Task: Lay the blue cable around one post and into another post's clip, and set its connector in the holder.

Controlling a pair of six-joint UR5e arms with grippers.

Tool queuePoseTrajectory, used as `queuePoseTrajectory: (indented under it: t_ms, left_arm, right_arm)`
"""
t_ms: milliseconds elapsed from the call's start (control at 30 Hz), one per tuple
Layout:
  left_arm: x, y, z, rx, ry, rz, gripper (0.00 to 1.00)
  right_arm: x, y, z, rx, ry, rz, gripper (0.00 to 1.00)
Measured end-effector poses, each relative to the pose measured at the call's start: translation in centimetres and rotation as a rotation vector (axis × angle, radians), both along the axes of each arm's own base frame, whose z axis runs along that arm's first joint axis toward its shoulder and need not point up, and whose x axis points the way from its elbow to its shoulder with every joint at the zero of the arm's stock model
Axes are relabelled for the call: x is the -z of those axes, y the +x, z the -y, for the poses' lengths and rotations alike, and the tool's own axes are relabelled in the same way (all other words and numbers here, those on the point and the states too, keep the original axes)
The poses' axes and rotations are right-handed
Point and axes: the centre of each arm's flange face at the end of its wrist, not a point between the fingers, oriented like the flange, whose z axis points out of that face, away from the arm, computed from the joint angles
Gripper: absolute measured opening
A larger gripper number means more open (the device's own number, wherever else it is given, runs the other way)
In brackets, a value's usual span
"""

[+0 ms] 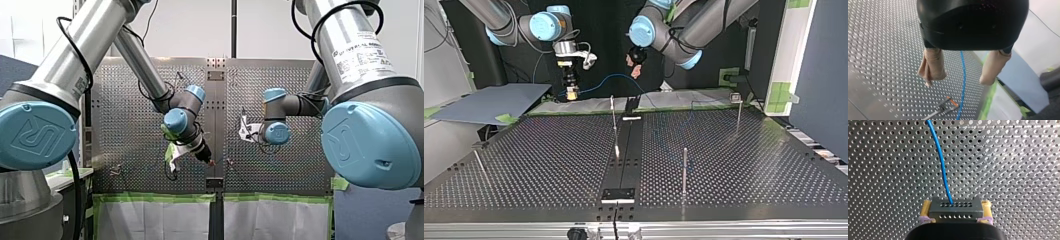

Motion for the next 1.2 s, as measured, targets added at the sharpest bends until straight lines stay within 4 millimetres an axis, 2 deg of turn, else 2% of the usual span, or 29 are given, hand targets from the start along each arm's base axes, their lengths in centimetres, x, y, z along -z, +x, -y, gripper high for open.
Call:
queuePoseTrajectory:
  t_ms: [200, 467, 800, 1200]
  left_arm:
    - [0.5, 0.7, 1.0, 0.005, -0.046, 0.024, 1.00]
    - [2.8, 1.7, 2.3, -0.012, -0.089, 0.038, 1.00]
    - [2.7, 3.1, 3.4, -0.021, -0.145, 0.102, 1.00]
    - [4.5, 5.6, 5.5, -0.031, -0.219, 0.160, 1.00]
  right_arm:
    - [-0.1, 0.1, 0.0, -0.001, -0.005, 0.006, 0.00]
    - [-0.1, 0.1, 0.0, -0.003, -0.006, 0.009, 0.00]
    - [-0.1, 0.2, 0.1, -0.008, -0.010, 0.015, 0.00]
    - [-0.2, 0.2, 0.1, -0.010, -0.011, 0.016, 0.00]
